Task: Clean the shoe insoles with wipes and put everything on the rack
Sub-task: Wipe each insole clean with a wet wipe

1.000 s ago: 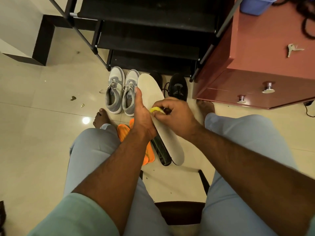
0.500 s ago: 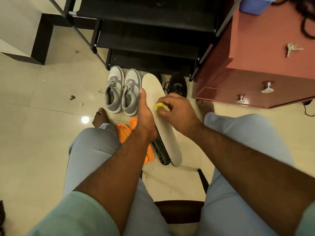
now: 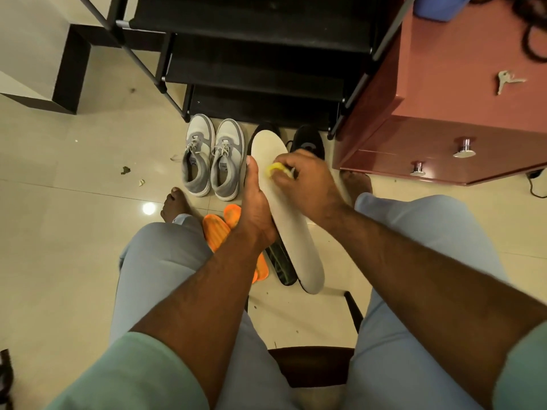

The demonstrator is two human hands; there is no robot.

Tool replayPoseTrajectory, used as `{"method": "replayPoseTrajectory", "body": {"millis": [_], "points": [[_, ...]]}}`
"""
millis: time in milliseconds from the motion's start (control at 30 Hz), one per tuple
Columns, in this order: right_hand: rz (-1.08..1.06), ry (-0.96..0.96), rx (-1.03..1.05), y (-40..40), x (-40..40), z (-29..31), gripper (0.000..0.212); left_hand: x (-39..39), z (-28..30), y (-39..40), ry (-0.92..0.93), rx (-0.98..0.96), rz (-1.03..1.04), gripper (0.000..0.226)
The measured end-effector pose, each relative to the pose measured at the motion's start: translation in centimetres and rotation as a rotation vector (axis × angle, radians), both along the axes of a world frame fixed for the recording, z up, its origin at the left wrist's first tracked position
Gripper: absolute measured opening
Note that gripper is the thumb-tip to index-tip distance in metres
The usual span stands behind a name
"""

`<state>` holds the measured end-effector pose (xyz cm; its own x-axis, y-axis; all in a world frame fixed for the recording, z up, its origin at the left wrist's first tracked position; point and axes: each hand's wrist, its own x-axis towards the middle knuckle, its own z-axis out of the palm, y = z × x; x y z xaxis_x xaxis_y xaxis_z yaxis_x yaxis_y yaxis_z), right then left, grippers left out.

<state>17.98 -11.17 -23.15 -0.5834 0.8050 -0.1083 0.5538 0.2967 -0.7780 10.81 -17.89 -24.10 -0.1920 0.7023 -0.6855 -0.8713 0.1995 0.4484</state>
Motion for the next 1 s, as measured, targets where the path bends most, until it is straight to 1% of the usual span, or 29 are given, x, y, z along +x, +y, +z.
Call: {"method": "replayPoseTrajectory", "body": {"millis": [100, 167, 233, 267, 333, 367, 400, 467, 533, 567, 667, 700, 767, 833, 900, 933, 1000], "points": [[-0.152, -0.121, -0.079, 2.1, 1.5, -1.3, 0.017, -0.2, -0.2, -0.1, 0.043, -0.03, -0.068, 0.071], [-0.17, -0.126, -0.099, 2.3, 2.0, -1.1, 0.013, -0.1, -0.3, 0.0, 0.048, -0.038, -0.069, 0.073], [-0.107, -0.063, -0.147, 1.3, 1.5, 0.1, 0.017, -0.2, -0.2, 0.1, 0.018, -0.018, -0.039, 0.076], [-0.037, -0.022, -0.156, 0.3, 1.1, 0.8, 0.018, -0.3, -0.3, 0.1, -0.002, -0.005, -0.021, 0.078], [0.117, 0.041, -0.104, -1.7, 0.4, 1.7, 0.017, -0.7, -0.4, 0.0, -0.028, -0.004, 0.011, 0.077], [0.156, 0.045, -0.071, -2.2, 0.3, 1.7, 0.016, -0.9, -0.4, 0.0, -0.03, -0.008, 0.024, 0.076], [0.149, 0.031, -0.054, -2.0, 0.4, 1.5, 0.017, -1.2, -0.3, -0.1, -0.028, -0.007, 0.033, 0.076], [0.052, -0.037, -0.062, -0.8, 0.9, 0.7, 0.021, -1.4, -0.3, -0.1, -0.029, 0.01, 0.046, 0.074], [-0.072, -0.105, -0.127, 0.6, 1.8, -0.3, 0.02, -1.5, -0.3, -0.1, -0.037, 0.026, 0.067, 0.067], [-0.118, -0.11, -0.176, 0.8, 2.1, -0.6, 0.018, -1.6, -0.3, -0.1, -0.044, 0.032, 0.075, 0.064], [-0.183, 0.01, -0.274, 0.3, 2.4, -0.1, 0.017, -1.8, 0.0, -0.1, -0.052, 0.047, 0.067, 0.062], [-0.177, 0.054, -0.274, 0.0, 2.4, 0.3, 0.018, -1.9, 0.3, -0.1, -0.063, 0.049, 0.063, 0.061], [-0.105, 0.083, -0.23, -0.5, 2.5, 1.1, 0.023, -1.9, 1.0, 0.0, -0.069, 0.039, 0.055, 0.059], [-0.011, 0.039, -0.172, -0.9, 2.5, 1.3, 0.03, -1.7, 1.3, 0.1, -0.057, 0.022, 0.079, 0.065], [0.035, -0.035, -0.102, -0.9, 2.5, 1.2, 0.031, -1.4, 1.4, 0.1, -0.067, 0.012, 0.123, 0.073], [0.035, -0.061, -0.071, -0.9, 2.5, 1.2, 0.032, -1.2, 1.7, 0.0, -0.081, 0.004, 0.134, 0.075], [0.001, -0.064, -0.026, -0.9, 2.5, 1.1, 0.032, -0.6, 2.2, -0.3, -0.11, 0.013, 0.13, 0.073]]}}
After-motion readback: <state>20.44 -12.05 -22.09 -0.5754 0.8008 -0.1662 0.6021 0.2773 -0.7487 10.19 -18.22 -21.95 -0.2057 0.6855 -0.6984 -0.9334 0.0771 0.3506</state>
